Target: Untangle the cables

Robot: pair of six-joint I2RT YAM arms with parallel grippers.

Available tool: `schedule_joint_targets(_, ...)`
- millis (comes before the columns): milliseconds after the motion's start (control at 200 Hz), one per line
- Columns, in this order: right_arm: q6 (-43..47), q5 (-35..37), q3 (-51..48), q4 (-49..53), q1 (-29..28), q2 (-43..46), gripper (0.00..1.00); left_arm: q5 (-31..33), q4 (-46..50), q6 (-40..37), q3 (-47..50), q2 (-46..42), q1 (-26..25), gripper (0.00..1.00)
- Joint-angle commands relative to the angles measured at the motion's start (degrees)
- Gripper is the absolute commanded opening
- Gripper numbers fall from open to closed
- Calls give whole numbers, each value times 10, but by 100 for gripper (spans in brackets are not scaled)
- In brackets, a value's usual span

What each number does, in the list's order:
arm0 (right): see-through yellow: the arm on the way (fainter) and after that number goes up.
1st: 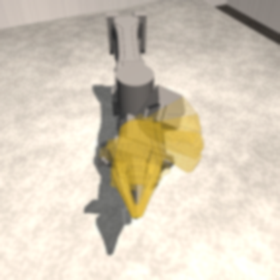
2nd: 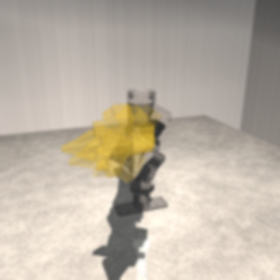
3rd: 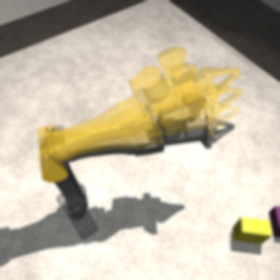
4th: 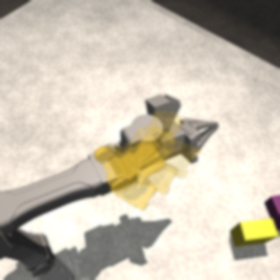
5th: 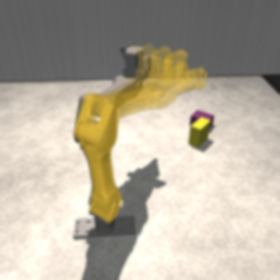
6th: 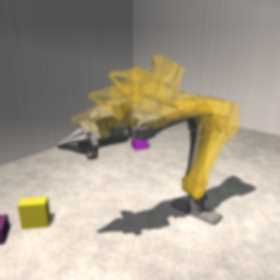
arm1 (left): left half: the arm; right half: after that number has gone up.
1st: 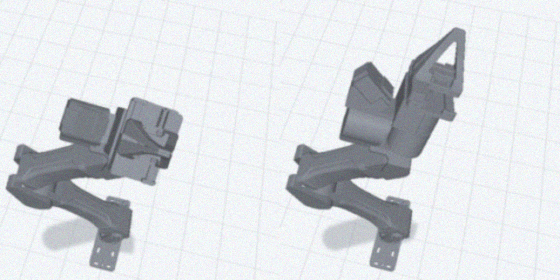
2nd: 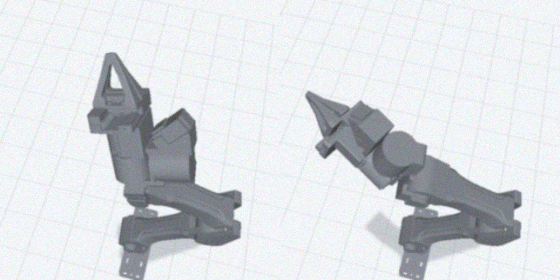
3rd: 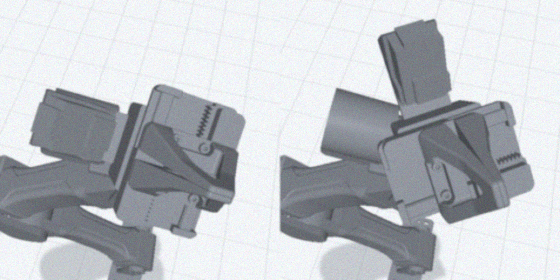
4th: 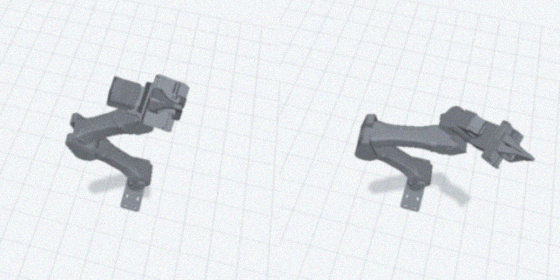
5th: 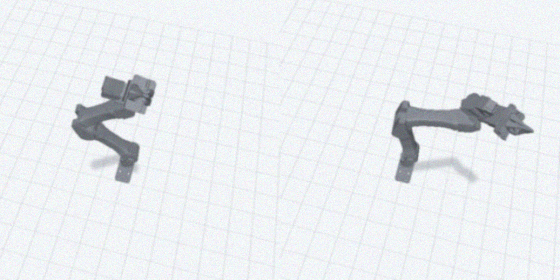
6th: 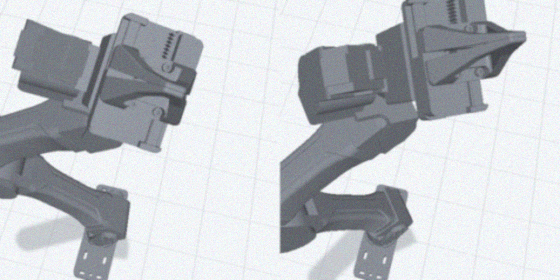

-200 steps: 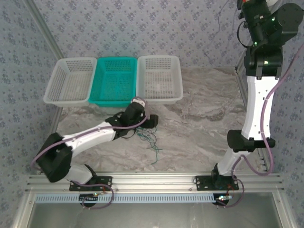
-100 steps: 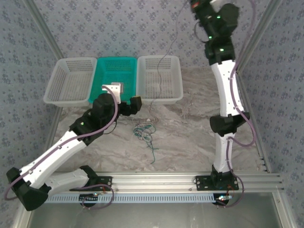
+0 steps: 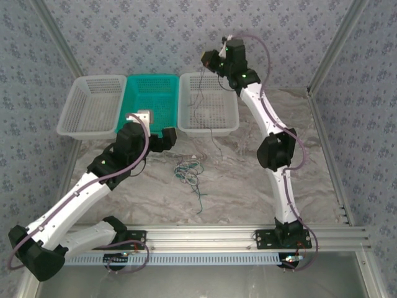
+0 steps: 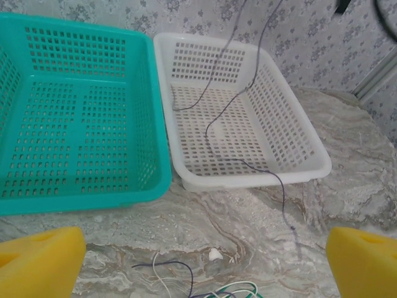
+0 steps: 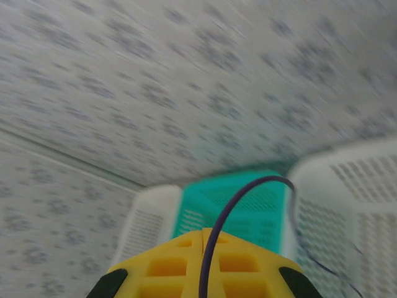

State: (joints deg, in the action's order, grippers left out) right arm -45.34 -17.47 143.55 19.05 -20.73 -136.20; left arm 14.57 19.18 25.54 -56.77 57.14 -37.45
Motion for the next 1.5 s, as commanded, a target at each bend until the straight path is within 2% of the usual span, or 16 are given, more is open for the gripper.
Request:
schedule_joint_targets(0, 4, -42, -10, 88, 2, -39, 1, -18, -20, 3, -4, 7, 8, 99)
schedule_joint_targets(35, -4, -56, -8, 101, 4, -49, 14, -22, -22, 3, -5, 9, 10, 99)
schedule_joint_targets(65, -10, -70, -2, 113, 6, -55, 34, -26, -23, 3, -6, 11, 13, 99)
schedule_joint_targets(140, -9, -73, 21, 150, 8, -54, 69, -33, -19, 5, -10, 15, 17, 99)
schedule_joint_targets(205, 13, -57, 36, 191, 7, -32, 84, -37, -16, 9, -13, 18, 18, 99)
schedule_joint_targets(375, 57, -54, 10, 227, 19, 68, 89, -44, -13, 26, -14, 19, 18, 99)
schedule_joint_targets(535, 124, -49, -35, 327, 38, 161, 95, -54, -11, 42, -16, 18, 18, 99)
schedule_joint_targets(695, 185, 11, -292, 286, 31, 327, 95, -92, -28, 57, -14, 18, 17, 99)
schedule_joint_targets(795, 174, 20, -468, 214, 30, 415, 95, -104, -33, 66, -13, 19, 17, 99)
schedule_joint_targets(904, 148, 20, -577, 173, 30, 457, 96, -102, -29, 74, -12, 19, 14, 99)
schedule_joint_targets(1029, 102, -25, -621, 142, 25, 438, 94, -101, -23, 79, -14, 22, 14, 99)
schedule_joint_targets(1139, 77, -38, -633, 120, 16, 406, 86, -104, -14, 79, -19, 28, 14, 99)
schedule_joint_targets(1239, 69, -26, -639, 100, 14, 386, 65, -104, -12, 82, -20, 29, 14, 99)
schedule_joint_targets(1384, 65, 7, -633, 116, 16, 385, 7, -120, -10, 80, -18, 28, 14, 100)
schedule_joint_targets(1419, 60, 6, -629, 124, 19, 390, 0, -121, -9, 79, -17, 27, 15, 99)
schedule_joint_targets(1494, 53, -14, -623, 115, 23, 404, 0, -121, -10, 79, -14, 26, 15, 99)
